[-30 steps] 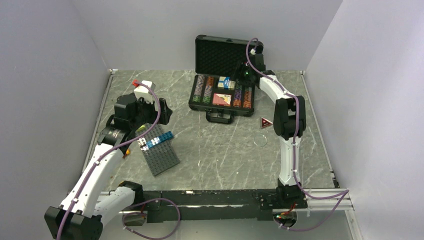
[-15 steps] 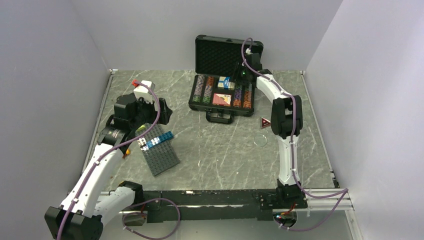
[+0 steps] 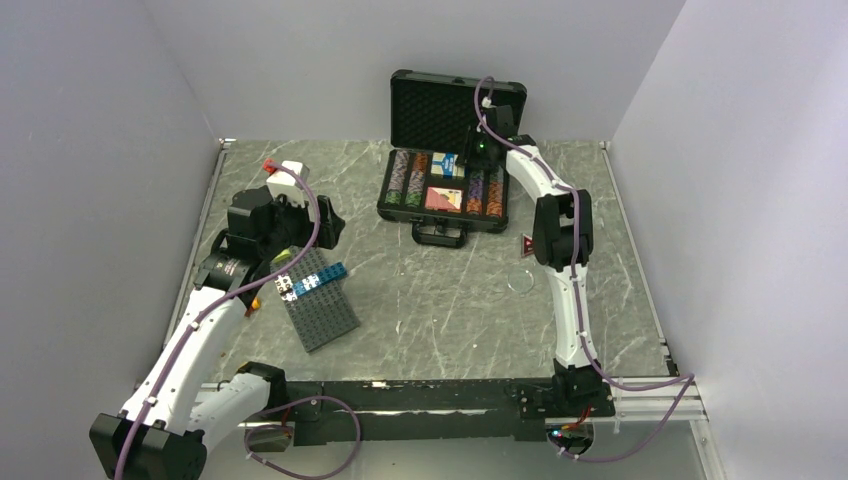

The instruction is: Pack up texas hold em set

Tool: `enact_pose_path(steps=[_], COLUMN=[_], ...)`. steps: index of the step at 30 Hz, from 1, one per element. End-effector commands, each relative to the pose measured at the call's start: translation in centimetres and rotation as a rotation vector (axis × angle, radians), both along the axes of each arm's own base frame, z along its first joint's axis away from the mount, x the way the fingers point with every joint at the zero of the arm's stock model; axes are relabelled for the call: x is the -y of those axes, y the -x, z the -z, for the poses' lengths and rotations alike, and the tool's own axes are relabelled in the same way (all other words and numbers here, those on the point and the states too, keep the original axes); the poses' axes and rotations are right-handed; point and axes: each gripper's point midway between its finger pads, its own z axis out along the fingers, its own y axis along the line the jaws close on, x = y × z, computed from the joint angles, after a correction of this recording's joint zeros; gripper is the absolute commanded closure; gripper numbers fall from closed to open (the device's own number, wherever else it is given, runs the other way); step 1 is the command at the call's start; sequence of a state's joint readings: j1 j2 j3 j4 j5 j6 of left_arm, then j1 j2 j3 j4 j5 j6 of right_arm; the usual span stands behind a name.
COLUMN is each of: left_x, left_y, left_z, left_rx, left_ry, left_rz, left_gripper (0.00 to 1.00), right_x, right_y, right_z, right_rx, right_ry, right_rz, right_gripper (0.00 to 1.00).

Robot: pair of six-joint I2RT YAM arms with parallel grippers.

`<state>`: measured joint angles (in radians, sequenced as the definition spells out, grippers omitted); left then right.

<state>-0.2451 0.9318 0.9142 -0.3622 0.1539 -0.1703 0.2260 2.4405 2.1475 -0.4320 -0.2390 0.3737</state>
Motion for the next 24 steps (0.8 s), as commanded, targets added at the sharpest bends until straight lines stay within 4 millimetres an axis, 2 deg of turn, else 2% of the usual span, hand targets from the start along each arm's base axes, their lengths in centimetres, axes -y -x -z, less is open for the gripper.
enact_pose_path(steps=[1,8,13,16,19,21,24], left_x=[0.2,0.3,0.3,0.3,0.4,0.4,0.4], left_y=[-0.2,-0.2,-0.3,-0.3,-0.3,-0.4,-0.4], left_z=[-1.0,-0.9,-0.9,-0.9,-0.8,-0.8,-0.7], left_rx=[0.038,0.035,0.034,0.033,0.032,0.028,0.025], left_ry=[0.026,0.028,0.031,0.032,0.033,0.034,0.036], left_rz=[0.010,0.012,0.012,0.013,0.016,0.016,0.018], left_gripper=[0.01,0.01,0.01,0.01,0.01,0.01,0.01], right_x=[-1.9,-0.4,0.6,0.8,0.0,-0.9,-2.1], right_y=[0.6,0.5,0.2,0.0,-0.5,-1.0,-2.0], right_z=[-1.3,-5.1,-7.5,-8.1,-8.8,-8.7,-8.1], right_rx=[0.044,0.175,0.247,0.279,0.315,0.320,0.307], right_ry=[0.061,0.212,0.253,0.270,0.247,0.218,0.183], right_rz=[-0.052,0.034,0.095,0.119,0.106,0.077,0.041], right_gripper=[0.55,0.33,0.30,0.31,0.34,0.46,0.56])
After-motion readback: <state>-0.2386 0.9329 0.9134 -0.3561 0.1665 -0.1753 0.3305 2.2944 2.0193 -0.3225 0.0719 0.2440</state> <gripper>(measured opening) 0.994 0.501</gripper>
